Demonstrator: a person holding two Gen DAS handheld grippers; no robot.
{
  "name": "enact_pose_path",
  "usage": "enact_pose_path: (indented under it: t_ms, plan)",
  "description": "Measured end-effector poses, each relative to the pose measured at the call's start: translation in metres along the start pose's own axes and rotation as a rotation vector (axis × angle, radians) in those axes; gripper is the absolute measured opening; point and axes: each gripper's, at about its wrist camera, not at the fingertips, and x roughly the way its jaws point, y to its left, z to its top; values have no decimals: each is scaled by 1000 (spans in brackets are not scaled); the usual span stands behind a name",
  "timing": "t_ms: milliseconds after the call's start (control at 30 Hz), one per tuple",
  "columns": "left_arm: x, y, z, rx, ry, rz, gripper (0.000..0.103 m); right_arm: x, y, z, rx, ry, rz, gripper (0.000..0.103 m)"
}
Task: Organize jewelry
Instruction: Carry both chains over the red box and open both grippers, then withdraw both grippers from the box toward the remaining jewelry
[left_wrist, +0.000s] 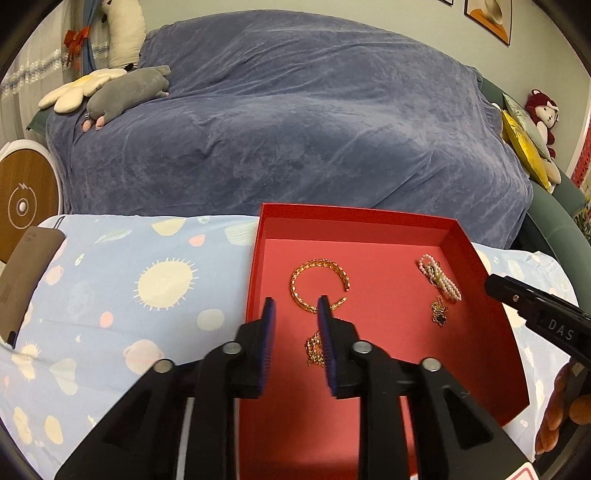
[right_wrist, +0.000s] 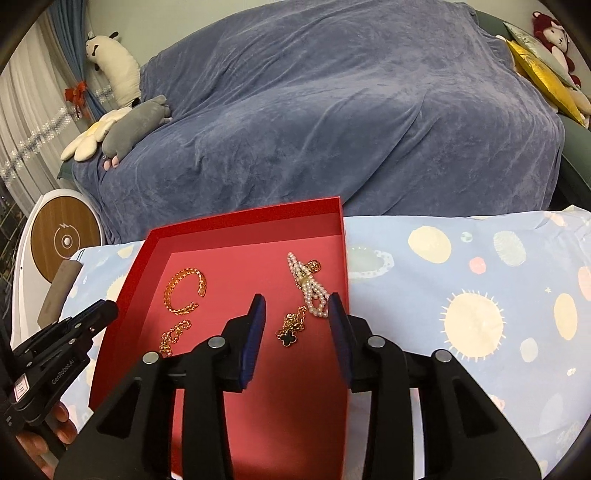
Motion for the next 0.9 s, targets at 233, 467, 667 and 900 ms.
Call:
enact_pose_path:
  t_ms: [233,467,667,900]
  plan:
    - [-52,7,-27,-7,-21,8,65,-73,-5,-32,1,-55,-6,62]
    - [-94,12,-77,-32,18,52,88,-126,-7,-92,-13,-87,-83,77]
    - [-111,17,-115,-97,97,15,88,-142,-9,-145,-17,-22,-89,77]
    - [-112,1,-146,-11,114,39,88,-143,-5,-185,-36,28,-95,77]
